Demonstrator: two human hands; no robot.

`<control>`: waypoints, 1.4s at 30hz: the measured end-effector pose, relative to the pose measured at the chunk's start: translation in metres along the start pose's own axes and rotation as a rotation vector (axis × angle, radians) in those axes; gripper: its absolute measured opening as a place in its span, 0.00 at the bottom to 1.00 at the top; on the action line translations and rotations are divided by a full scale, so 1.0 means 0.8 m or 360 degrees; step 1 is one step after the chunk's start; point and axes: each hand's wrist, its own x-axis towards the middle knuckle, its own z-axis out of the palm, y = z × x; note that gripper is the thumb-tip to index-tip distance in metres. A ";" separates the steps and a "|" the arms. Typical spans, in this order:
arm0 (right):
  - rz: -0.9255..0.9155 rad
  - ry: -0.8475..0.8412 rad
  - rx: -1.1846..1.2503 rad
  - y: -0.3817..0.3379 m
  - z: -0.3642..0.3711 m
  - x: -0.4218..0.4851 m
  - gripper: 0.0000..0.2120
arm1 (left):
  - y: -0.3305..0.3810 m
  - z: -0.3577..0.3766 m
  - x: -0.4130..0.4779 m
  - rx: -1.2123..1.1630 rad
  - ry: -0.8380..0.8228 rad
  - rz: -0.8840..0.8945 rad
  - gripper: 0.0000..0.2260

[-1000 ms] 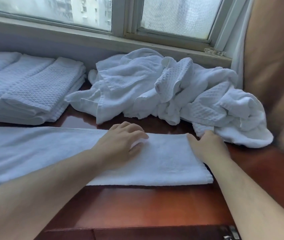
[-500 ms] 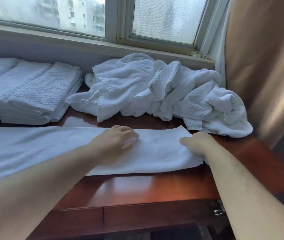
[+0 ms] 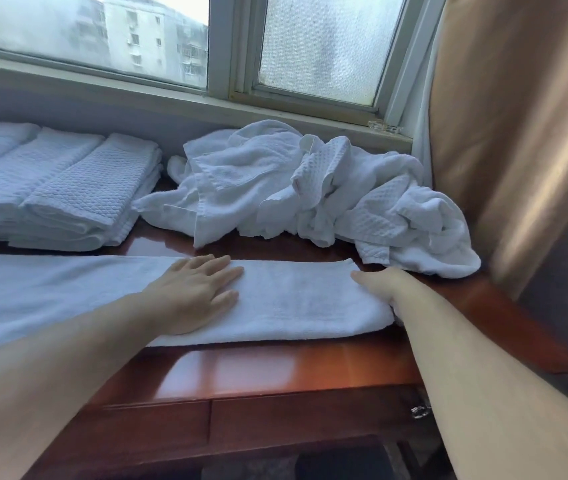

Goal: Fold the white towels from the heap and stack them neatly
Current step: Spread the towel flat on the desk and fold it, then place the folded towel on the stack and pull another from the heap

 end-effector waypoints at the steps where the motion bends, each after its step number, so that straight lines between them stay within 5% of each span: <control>1: 0.0009 -0.0011 0.0016 0.001 0.000 0.000 0.24 | 0.001 0.001 0.000 0.0012 -0.0006 0.0004 0.27; 4: -0.0004 -0.0020 0.0045 -0.001 0.002 0.000 0.15 | 0.002 0.000 0.000 0.0020 -0.0004 0.0008 0.27; 11: -0.0011 -0.0081 0.0510 -0.008 0.000 0.013 0.13 | 0.005 -0.003 -0.002 0.0010 -0.0013 -0.0002 0.27; 24: -0.0181 0.0071 0.0098 0.006 0.000 0.029 0.19 | 0.012 -0.009 -0.004 0.0057 -0.0057 0.0018 0.27; 29: -0.0220 0.0116 0.0697 -0.011 -0.044 -0.001 0.21 | 0.037 -0.007 0.002 0.0041 -0.0074 0.0092 0.27; 31: -0.0319 0.0097 0.0818 -0.036 -0.064 -0.028 0.17 | 0.055 -0.010 0.006 -0.0196 -0.0077 0.0152 0.24; 33: -0.0403 -0.0057 0.0842 -0.067 -0.065 -0.060 0.15 | 0.064 -0.022 0.007 -0.0818 0.0098 0.0108 0.19; 36: -0.0572 -0.0311 0.0886 -0.119 -0.032 -0.103 0.07 | 0.042 -0.061 0.003 -0.1873 0.0461 -0.0311 0.18; 39: -0.0713 -0.0654 0.0819 -0.180 0.038 -0.143 0.05 | -0.027 -0.109 -0.024 -0.2514 0.0166 -0.0703 0.31; 42: -0.0770 -0.0886 0.0654 -0.236 0.123 -0.185 0.06 | -0.111 -0.140 -0.072 -0.2505 -0.0122 -0.0822 0.39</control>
